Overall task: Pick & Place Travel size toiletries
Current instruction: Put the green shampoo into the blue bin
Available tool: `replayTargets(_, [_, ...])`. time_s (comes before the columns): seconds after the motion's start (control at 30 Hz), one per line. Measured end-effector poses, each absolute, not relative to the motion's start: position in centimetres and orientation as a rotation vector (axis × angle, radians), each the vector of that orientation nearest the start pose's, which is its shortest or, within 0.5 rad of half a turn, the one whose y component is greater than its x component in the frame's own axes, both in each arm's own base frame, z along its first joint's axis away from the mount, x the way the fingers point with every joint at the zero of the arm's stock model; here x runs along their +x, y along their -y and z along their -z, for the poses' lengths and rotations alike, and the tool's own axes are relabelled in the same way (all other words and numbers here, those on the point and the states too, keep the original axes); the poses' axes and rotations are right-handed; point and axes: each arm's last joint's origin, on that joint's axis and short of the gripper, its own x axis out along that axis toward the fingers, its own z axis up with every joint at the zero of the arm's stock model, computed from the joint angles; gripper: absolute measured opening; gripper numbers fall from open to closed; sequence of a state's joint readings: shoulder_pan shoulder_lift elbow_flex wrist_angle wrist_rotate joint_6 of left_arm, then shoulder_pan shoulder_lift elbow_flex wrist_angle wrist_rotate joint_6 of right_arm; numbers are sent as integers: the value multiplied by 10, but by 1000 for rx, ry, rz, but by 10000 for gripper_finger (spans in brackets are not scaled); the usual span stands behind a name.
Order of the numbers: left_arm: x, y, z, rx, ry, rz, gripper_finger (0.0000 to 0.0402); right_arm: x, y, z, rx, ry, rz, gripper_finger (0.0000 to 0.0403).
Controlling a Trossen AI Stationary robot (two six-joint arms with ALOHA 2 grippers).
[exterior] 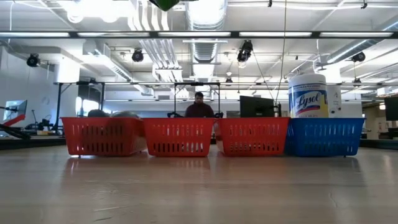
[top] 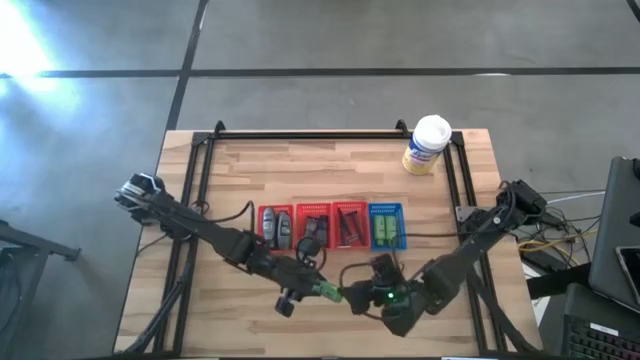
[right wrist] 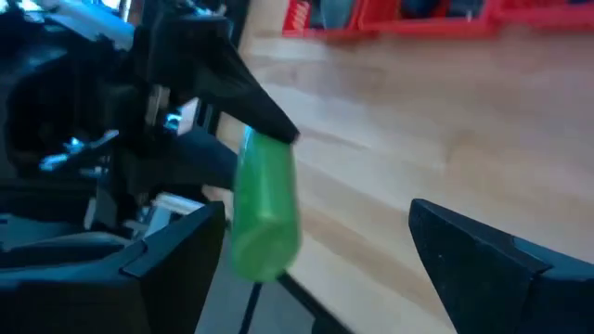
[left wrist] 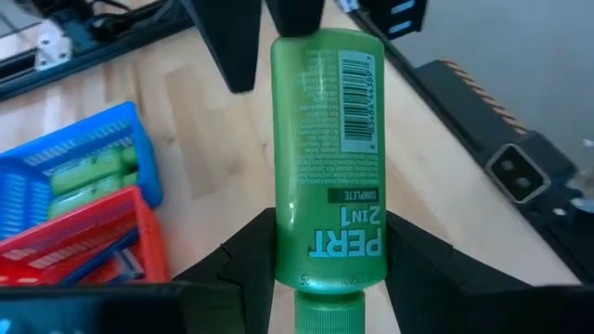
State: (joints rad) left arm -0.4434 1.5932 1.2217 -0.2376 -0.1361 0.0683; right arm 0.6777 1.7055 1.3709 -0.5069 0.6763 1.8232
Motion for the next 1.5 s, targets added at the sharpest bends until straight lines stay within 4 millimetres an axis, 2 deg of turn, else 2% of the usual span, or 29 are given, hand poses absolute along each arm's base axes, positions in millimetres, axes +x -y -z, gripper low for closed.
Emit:
replayTargets(0.37, [329,138,-282,242,-540,249,163,307,-209,-277,1250,-434,510,314])
replayTargets(0.57, [331,137,-282,257,-532,250,163,310,-205,-277,1252,-426,520,287])
replayTargets(0.73, [331,136,-283,258,-531,249,163,313,-202,-277,1242,-420,520,247])
replayTargets(1.23, [331,134,-282,300,-535,223,175,313,-199,-276,1228,-448,526,92])
replayTargets(1.5, [324,131,-278,264,-625,173,214,306,-196,-269,1182,-508,599,98])
